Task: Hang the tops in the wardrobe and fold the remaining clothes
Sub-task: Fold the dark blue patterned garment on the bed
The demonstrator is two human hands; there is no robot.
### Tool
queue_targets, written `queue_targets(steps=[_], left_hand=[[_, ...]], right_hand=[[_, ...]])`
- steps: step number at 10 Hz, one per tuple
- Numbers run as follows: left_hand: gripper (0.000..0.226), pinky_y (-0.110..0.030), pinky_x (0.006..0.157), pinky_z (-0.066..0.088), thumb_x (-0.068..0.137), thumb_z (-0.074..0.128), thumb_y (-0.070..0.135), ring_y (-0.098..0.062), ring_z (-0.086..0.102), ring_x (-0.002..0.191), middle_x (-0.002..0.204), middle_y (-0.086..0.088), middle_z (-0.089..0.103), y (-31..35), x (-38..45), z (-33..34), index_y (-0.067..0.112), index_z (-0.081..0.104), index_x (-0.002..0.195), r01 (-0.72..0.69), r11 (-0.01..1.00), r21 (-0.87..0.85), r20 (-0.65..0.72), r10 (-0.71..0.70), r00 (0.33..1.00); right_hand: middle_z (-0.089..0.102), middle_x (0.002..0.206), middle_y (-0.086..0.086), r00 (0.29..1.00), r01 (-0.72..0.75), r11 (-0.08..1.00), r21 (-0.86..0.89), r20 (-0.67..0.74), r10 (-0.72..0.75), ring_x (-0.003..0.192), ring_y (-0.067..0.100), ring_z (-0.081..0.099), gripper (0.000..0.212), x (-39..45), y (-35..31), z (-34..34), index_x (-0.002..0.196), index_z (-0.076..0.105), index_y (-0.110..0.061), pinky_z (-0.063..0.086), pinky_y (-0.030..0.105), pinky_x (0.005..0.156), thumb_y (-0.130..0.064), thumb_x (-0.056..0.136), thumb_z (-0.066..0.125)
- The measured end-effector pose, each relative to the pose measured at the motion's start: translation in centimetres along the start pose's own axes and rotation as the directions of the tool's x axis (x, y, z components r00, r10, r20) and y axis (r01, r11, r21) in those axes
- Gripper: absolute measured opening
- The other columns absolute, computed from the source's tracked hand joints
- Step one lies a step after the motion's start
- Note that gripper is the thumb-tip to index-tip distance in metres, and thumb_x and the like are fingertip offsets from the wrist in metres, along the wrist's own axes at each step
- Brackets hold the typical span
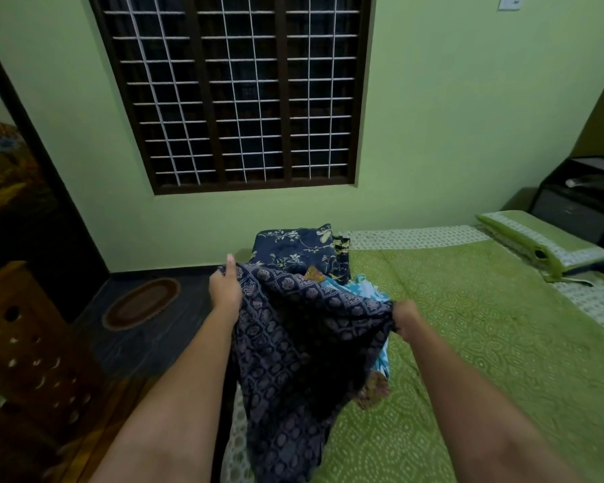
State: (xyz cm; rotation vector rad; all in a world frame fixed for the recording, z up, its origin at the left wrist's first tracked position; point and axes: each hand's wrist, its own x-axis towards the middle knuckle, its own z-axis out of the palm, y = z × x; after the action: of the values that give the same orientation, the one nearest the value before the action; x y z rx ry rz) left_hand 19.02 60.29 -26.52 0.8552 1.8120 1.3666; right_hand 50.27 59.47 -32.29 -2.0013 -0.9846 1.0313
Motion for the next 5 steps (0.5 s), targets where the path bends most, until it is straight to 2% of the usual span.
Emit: queue_targets(steps=[1, 2, 3, 4, 5], left_hand=[[0.057, -0.039, 0.077, 0.041, 0.097, 0.045, 0.047, -0.039, 0.057, 0.105, 0.115, -0.027, 0.060, 0.1, -0.5, 0.3, -0.007, 0.060, 0.104, 0.022, 0.920, 0.392, -0.073, 0.007, 0.997], [0.057, -0.038, 0.081, 0.041, 0.095, 0.050, 0.046, -0.040, 0.056, 0.108, 0.111, -0.025, 0.061, 1.1, -0.1, 0.9, -0.009, 0.062, 0.103, 0.027, 0.894, 0.447, -0.093, 0.016, 0.996], [0.038, -0.033, 0.084, 0.036, 0.093, 0.057, 0.040, -0.027, 0.050, 0.097, 0.099, -0.012, 0.051, 6.9, 1.3, 2.0, 0.005, 0.057, 0.080, -0.108, 0.989, 0.105, -0.064, 0.115, 0.991], [0.031, -0.033, 0.088, 0.037, 0.095, 0.055, 0.038, -0.022, 0.050, 0.099, 0.102, -0.008, 0.055, 11.0, 1.7, 3.1, 0.009, 0.056, 0.086, -0.172, 0.983, -0.069, -0.002, 0.172, 0.985], [0.044, -0.043, 0.093, 0.043, 0.098, 0.048, 0.038, -0.035, 0.057, 0.107, 0.115, -0.022, 0.062, 10.8, 3.1, 4.8, -0.002, 0.061, 0.108, -0.213, 0.968, 0.135, -0.034, 0.219, 0.975]], right_hand=[[0.059, 0.109, 0.017, 0.995, 0.042, 0.993, 0.113, -0.097, -0.031, 0.098, 0.029, 0.055, 0.035, 4.8, 1.5, -3.3, 0.110, 0.058, 0.013, 0.045, 0.036, 0.088, -0.018, 0.097, 0.049], [0.063, 0.106, 0.018, 1.000, -0.001, 0.960, 0.281, 0.029, -0.008, 0.094, 0.033, 0.060, 0.047, 7.7, 0.0, -5.7, 0.108, 0.059, 0.011, 0.049, 0.044, 0.092, -0.031, 0.089, 0.060], [0.067, 0.097, 0.016, 0.979, 0.077, 0.785, 0.615, 0.104, -0.178, 0.082, 0.027, 0.064, 0.027, 8.5, -7.9, -11.5, 0.092, 0.063, -0.001, 0.054, 0.041, 0.078, -0.028, 0.093, 0.059], [0.067, 0.096, 0.009, 0.901, 0.166, 0.739, 0.652, 0.204, -0.383, 0.088, 0.023, 0.064, 0.029, 7.3, -12.8, -15.4, 0.098, 0.063, -0.009, 0.049, 0.035, 0.075, -0.037, 0.094, 0.056], [0.062, 0.090, 0.008, 0.868, 0.354, 0.868, 0.347, 0.223, -0.443, 0.091, 0.022, 0.056, 0.024, 9.6, -12.7, -17.2, 0.085, 0.061, -0.017, 0.040, 0.029, 0.069, -0.036, 0.096, 0.052]])
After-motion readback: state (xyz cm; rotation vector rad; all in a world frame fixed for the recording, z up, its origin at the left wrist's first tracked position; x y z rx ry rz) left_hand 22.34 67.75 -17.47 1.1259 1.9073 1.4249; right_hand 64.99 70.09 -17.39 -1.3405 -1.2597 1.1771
